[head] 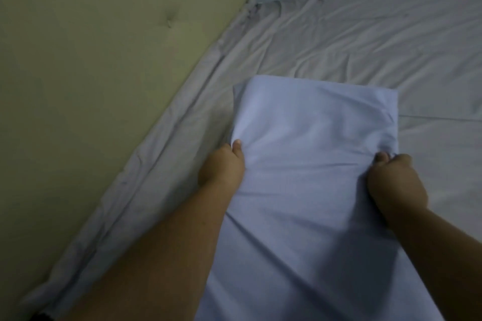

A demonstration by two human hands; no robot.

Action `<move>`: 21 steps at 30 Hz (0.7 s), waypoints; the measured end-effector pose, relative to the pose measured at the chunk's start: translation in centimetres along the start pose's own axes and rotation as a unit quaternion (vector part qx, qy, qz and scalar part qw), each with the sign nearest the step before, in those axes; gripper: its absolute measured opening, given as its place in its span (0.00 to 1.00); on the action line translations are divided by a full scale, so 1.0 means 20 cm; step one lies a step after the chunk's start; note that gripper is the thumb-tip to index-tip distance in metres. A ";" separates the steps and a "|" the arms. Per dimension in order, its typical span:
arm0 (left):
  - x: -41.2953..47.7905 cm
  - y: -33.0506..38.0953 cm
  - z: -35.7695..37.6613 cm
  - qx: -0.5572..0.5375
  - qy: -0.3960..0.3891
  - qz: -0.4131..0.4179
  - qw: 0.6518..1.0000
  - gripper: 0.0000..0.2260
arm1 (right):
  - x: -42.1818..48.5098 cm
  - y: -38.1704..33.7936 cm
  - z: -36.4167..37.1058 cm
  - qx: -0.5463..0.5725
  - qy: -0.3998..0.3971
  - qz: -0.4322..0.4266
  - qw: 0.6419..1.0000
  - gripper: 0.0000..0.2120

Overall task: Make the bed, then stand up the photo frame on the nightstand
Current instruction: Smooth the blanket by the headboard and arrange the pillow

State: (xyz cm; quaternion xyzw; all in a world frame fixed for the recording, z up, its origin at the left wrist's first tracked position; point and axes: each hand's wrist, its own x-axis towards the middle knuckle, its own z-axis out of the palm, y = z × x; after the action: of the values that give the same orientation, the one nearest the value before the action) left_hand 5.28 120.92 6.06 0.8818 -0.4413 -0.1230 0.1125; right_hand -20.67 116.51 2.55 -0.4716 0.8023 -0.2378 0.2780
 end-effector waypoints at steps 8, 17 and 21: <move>0.67 -0.43 -0.82 0.130 0.087 0.039 0.987 0.26 | -0.31 -0.74 0.87 0.155 -0.128 0.044 0.979 0.24; 1.05 -0.61 -1.05 0.214 0.112 0.081 0.967 0.24 | -0.58 -1.22 1.61 0.179 -0.281 -0.001 0.943 0.26; 1.08 -0.70 -0.87 0.208 0.118 0.133 0.962 0.21 | -0.57 -1.18 1.77 0.127 -0.296 -0.008 0.947 0.28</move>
State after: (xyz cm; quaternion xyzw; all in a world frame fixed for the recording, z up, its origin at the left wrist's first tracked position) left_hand 33.76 113.35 15.59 0.8272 -0.5542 0.0923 -0.0073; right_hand 22.37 112.06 -5.63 -0.4877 0.6438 -0.1897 0.5583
